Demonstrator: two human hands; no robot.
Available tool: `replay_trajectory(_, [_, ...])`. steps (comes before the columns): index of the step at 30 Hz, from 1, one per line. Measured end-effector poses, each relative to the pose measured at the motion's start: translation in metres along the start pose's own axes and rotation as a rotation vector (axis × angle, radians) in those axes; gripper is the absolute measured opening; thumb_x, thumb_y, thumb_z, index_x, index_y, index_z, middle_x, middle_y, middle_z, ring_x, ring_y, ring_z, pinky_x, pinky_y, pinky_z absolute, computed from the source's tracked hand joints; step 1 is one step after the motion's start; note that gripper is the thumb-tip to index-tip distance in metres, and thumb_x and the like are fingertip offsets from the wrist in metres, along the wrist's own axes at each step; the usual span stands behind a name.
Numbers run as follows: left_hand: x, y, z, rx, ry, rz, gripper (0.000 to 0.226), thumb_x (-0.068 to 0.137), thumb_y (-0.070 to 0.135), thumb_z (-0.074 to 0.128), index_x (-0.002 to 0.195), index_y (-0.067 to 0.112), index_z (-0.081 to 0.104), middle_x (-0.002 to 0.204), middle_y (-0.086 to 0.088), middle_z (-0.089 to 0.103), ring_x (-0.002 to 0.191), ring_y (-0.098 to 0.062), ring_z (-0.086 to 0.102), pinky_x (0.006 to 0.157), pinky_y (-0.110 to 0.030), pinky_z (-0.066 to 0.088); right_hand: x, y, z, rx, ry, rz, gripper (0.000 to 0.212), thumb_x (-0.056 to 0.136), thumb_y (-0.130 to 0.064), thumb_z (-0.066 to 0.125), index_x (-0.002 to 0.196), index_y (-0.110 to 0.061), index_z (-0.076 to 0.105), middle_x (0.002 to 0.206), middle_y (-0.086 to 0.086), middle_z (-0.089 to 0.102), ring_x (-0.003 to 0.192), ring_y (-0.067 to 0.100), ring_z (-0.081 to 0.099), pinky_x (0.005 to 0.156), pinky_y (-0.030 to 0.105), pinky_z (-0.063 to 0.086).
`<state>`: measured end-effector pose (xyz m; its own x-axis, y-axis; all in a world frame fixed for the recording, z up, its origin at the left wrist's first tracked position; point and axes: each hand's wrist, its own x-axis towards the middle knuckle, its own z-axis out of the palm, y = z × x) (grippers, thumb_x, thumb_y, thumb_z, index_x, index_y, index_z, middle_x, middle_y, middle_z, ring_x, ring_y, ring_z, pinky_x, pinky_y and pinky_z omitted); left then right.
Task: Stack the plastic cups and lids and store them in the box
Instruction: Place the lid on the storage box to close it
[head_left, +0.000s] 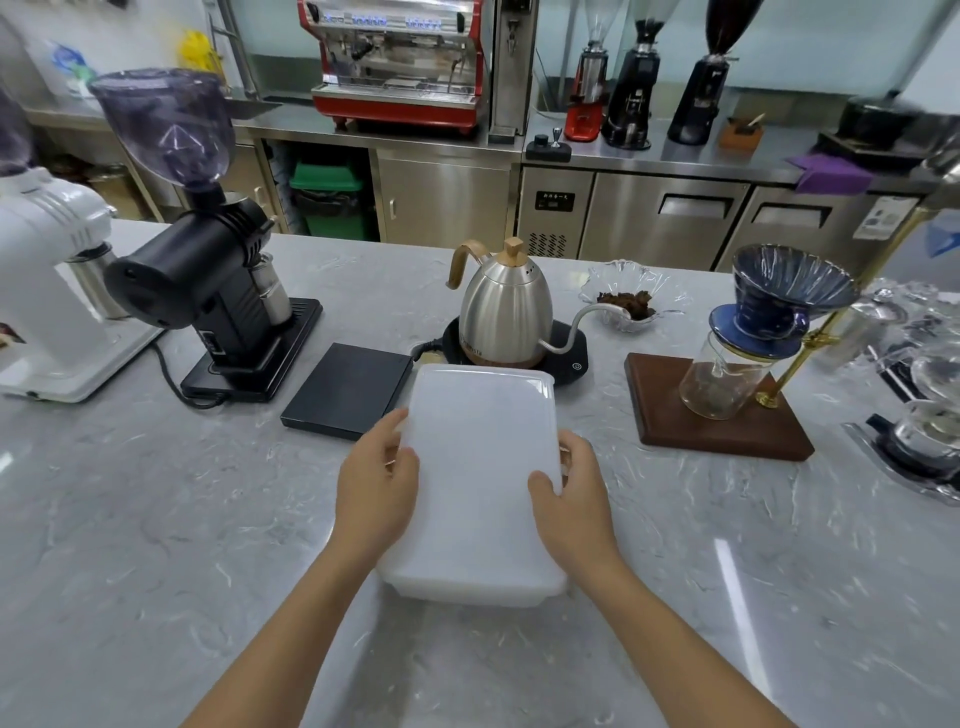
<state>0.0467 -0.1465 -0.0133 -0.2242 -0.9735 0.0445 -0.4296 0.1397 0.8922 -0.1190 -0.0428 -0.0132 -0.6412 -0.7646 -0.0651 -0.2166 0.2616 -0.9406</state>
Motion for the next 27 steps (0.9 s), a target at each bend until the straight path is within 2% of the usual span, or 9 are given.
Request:
replay_trajectory(3, [0.010,0.004,0.006,0.293,-0.095,0.160,0.055,0.098,0.009,0.039,0.152,0.018,0.040,0.155,-0.010,0.036,0.133,-0.020,0.042,0.105,-0.027,0.035,0.013,-0.011,0.003,-0.216,-0.062,-0.120,0.052,0.089,-0.007,0.047,0.139,-0.020,0.038,0.143,-0.003,0.040,0.128,0.016,0.045,0.093,0.012,0.042])
replay_trajectory(5, [0.017,0.005,0.010,0.492,-0.163,0.287,0.062,0.096,0.026,0.029,0.157,0.017,0.028,0.169,-0.008,0.012,0.154,-0.027,0.016,0.122,-0.040,0.020,0.022,-0.015,0.005,-0.420,-0.144,-0.194,0.069,0.093,-0.014,0.041,0.156,-0.015,0.014,0.165,-0.002,0.008,0.152,0.016,0.010,0.122,0.032,0.020])
replay_trajectory(8, [0.023,0.003,0.013,0.730,-0.318,0.321,0.082,0.086,0.061,0.003,0.161,0.028,0.002,0.170,0.006,-0.012,0.156,-0.017,-0.012,0.126,-0.044,-0.001,0.034,-0.013,0.008,-0.704,-0.217,-0.256,0.072,0.098,-0.028,0.035,0.157,-0.012,-0.004,0.165,0.000,-0.016,0.151,0.014,-0.019,0.124,0.038,-0.008])
replay_trajectory(14, [0.027,0.002,0.015,0.789,-0.362,0.331,0.081,0.089,0.068,0.010,0.161,0.032,0.001,0.170,0.008,-0.009,0.155,-0.014,-0.016,0.126,-0.041,-0.003,0.035,-0.015,0.009,-0.869,-0.275,-0.281,0.072,0.101,-0.043,0.028,0.157,-0.009,-0.002,0.166,0.004,-0.012,0.152,0.017,-0.016,0.124,0.036,-0.006])
replay_trajectory(18, [0.030,0.010,0.018,0.751,-0.290,0.362,0.083,0.085,0.067,0.018,0.153,0.025,0.036,0.165,0.001,0.028,0.153,-0.026,0.018,0.123,-0.040,0.017,0.042,-0.022,0.010,-0.885,-0.235,-0.289,0.069,0.098,-0.045,0.036,0.152,-0.004,0.024,0.163,0.009,0.019,0.152,0.026,0.010,0.122,0.038,0.012])
replay_trajectory(20, [0.037,0.014,0.025,0.767,-0.193,0.423,0.067,0.086,0.063,0.028,0.125,0.018,0.060,0.133,-0.003,0.059,0.124,-0.030,0.046,0.108,-0.041,0.035,0.047,-0.026,0.013,-0.940,-0.114,-0.382,0.048,0.093,-0.044,0.041,0.121,-0.006,0.052,0.130,0.009,0.052,0.126,0.029,0.044,0.108,0.041,0.036])
replay_trajectory(23, [0.046,0.020,0.032,0.779,-0.085,0.459,0.054,0.088,0.058,0.033,0.099,0.013,0.059,0.100,-0.004,0.056,0.095,-0.028,0.048,0.094,-0.046,0.043,0.058,-0.030,0.020,-0.921,0.030,-0.470,0.033,0.086,-0.042,0.042,0.089,-0.011,0.055,0.096,0.006,0.057,0.093,0.027,0.051,0.086,0.042,0.046])
replay_trajectory(25, [0.050,0.017,0.035,0.791,-0.148,0.414,0.068,0.090,0.061,0.025,0.126,0.012,0.054,0.132,-0.010,0.051,0.126,-0.032,0.044,0.113,-0.050,0.031,0.065,-0.028,0.023,-0.911,0.005,-0.445,0.037,0.087,-0.041,0.041,0.101,-0.009,0.056,0.109,0.009,0.055,0.105,0.029,0.049,0.096,0.045,0.044])
replay_trajectory(27, [0.054,0.013,0.037,0.844,-0.269,0.369,0.081,0.091,0.064,0.011,0.157,0.019,0.022,0.168,-0.007,0.014,0.156,-0.026,0.007,0.126,-0.048,0.006,0.070,-0.022,0.025,-0.897,-0.096,-0.376,0.057,0.093,-0.041,0.038,0.137,-0.005,0.043,0.150,0.014,0.035,0.141,0.031,0.028,0.119,0.047,0.024])
